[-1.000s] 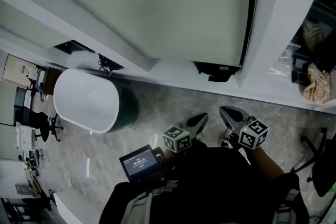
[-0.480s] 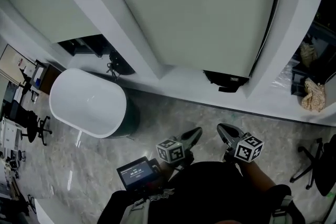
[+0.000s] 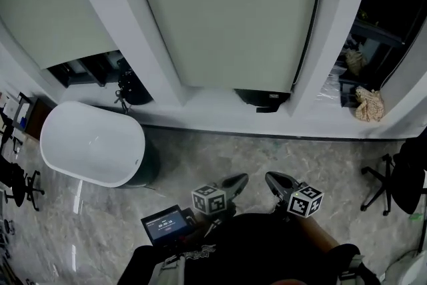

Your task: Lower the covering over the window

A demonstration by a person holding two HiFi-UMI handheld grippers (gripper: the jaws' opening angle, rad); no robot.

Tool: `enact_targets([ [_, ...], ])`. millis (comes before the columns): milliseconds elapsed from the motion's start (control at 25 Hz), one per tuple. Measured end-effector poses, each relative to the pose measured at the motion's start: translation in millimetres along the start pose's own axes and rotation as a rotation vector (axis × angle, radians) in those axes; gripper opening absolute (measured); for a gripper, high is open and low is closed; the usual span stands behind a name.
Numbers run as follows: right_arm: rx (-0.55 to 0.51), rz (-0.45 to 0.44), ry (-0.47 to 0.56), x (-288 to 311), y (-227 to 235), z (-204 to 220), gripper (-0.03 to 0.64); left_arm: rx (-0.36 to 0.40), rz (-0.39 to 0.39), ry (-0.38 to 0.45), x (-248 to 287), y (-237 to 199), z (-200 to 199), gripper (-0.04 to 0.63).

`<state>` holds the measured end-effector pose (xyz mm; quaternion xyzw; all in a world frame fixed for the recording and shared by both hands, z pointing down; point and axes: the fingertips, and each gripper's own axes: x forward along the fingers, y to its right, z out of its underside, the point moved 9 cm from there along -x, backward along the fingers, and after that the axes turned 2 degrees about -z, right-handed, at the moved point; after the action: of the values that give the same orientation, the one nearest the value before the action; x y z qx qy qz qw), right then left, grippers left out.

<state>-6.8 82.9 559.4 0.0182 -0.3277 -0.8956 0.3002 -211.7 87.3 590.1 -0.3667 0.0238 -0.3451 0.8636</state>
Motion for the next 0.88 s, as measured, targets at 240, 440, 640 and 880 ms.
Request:
enact_targets([
  [240, -0.044, 0.010, 0.020, -34.2, -11.8, 6.2, 0.006, 0.039, 0.007, -0.025, -1.0, 29.7, 18.1, 0.003],
  [440, -0.028, -0.004, 0.016, -82.1, -22.0, 19.4, 0.006, 0.043, -0.005, -0.045, -1.9, 74.6, 44.6, 0.003],
  [640, 0.014, -0.027, 0.022, -137.2, -25.9, 43.9, 0.006, 0.040, -0.031, -0.059, -5.0, 121.5, 93.3, 0.003],
  [880, 0.072, -0.066, 0.006, -174.3, -33.6, 78.4, 0.006, 0.031, -0.080, -0.103, -21.0, 155.6, 141.5, 0.003],
])
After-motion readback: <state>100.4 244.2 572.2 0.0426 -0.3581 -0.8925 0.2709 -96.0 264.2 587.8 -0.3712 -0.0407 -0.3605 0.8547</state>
